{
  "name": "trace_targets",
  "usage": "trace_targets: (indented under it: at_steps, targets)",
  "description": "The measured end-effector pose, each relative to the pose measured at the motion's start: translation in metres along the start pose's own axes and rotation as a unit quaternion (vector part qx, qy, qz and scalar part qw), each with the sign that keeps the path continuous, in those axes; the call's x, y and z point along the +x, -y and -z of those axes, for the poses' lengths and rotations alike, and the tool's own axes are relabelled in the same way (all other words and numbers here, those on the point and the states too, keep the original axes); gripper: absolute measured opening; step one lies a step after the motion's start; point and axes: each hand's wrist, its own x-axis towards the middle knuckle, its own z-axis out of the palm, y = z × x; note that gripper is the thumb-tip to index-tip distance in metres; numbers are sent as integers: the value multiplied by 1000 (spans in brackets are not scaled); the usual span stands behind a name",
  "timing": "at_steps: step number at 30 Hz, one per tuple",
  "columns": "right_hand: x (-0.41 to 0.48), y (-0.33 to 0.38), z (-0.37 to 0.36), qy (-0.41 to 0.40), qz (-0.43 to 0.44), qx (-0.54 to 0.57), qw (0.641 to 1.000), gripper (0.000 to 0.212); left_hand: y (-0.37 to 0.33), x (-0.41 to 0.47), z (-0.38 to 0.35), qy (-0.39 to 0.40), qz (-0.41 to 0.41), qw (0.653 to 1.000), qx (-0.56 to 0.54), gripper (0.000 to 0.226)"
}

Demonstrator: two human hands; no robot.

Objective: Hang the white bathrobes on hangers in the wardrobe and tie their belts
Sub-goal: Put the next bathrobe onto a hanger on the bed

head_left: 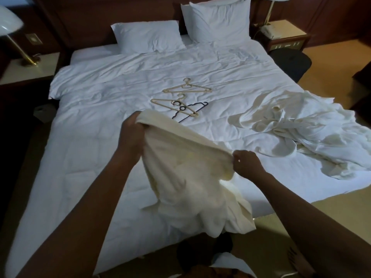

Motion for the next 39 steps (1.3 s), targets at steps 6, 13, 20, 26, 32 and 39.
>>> trace_targets:
  at_steps: [6, 13, 20, 26, 32, 39]
  targets:
    - [-17, -15, 4, 10, -118, 245, 962, 24, 23, -7, 57, -36, 46, 994, 89, 25]
    - [-22, 129, 3, 9, 221, 247, 943, 75, 18, -49, -18, 129, -54, 942, 304, 18]
    - [4, 81, -20, -98, 36, 206, 973, 24, -48, -50, 2, 51, -128, 988, 74, 11]
    - [-1, 7, -4, 4, -66, 123, 990, 33, 4, -29, 46, -27, -49, 978, 203, 7]
    - [5, 75, 55, -77, 29, 404, 911, 19, 59, -31, 21, 140, 4, 870, 473, 94]
    - [-13, 137, 103, 33, 187, 397, 898, 30, 17, -28, -58, 199, -98, 913, 343, 33]
